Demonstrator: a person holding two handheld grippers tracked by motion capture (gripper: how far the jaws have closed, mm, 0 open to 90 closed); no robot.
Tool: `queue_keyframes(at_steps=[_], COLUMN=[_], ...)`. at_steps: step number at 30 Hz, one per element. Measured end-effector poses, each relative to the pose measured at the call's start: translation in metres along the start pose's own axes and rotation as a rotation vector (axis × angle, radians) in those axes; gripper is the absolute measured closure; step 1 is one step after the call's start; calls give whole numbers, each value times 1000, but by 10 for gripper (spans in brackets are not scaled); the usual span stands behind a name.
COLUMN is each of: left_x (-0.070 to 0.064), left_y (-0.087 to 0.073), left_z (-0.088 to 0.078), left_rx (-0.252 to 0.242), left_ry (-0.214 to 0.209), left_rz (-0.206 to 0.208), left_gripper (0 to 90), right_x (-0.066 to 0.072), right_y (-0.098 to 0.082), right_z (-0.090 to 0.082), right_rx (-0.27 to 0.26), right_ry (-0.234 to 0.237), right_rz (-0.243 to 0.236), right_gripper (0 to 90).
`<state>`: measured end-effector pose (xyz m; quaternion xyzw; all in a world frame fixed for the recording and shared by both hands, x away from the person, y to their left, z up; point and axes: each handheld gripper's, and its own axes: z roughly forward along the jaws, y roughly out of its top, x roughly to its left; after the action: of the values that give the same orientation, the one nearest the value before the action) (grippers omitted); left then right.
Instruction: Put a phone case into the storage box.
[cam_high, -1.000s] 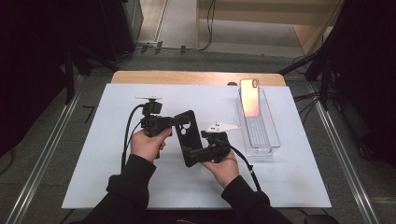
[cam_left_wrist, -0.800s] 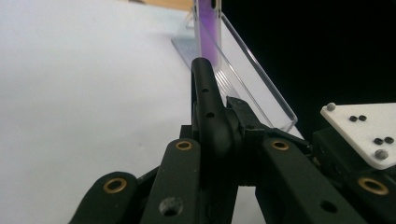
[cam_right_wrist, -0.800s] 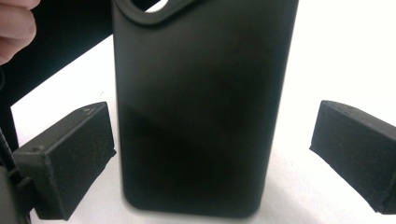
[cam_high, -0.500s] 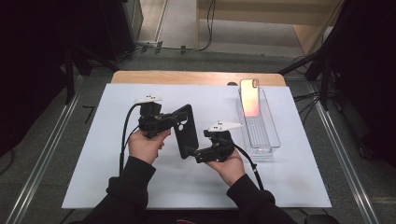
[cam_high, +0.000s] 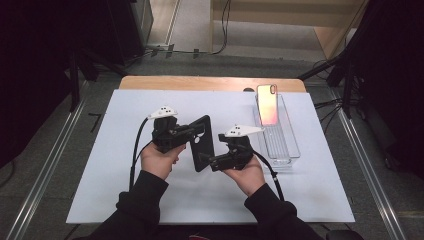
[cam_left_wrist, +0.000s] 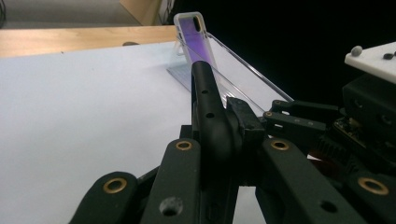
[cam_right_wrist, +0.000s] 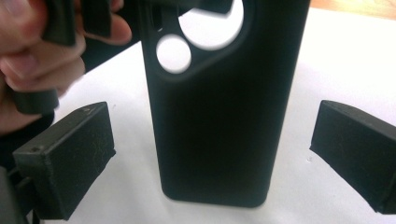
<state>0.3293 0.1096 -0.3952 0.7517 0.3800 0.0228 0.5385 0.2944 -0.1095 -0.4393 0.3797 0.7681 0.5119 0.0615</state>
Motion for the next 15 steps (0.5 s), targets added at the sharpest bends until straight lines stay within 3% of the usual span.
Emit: queue_keyframes(at_steps=[9,15], left_x=[-11,-15], left_y=[-2,-4], left_z=[4,7], left_rx=[18,20], left_ry=[-27,-60], left_rz=[11,-19], left_gripper=[825,825], right_x=[3,4], right_y=[5,6], right_z=[2,5], right_rx=[12,17], right_ry=[-38,-62], right_rz=[18,33], right_gripper=[0,0])
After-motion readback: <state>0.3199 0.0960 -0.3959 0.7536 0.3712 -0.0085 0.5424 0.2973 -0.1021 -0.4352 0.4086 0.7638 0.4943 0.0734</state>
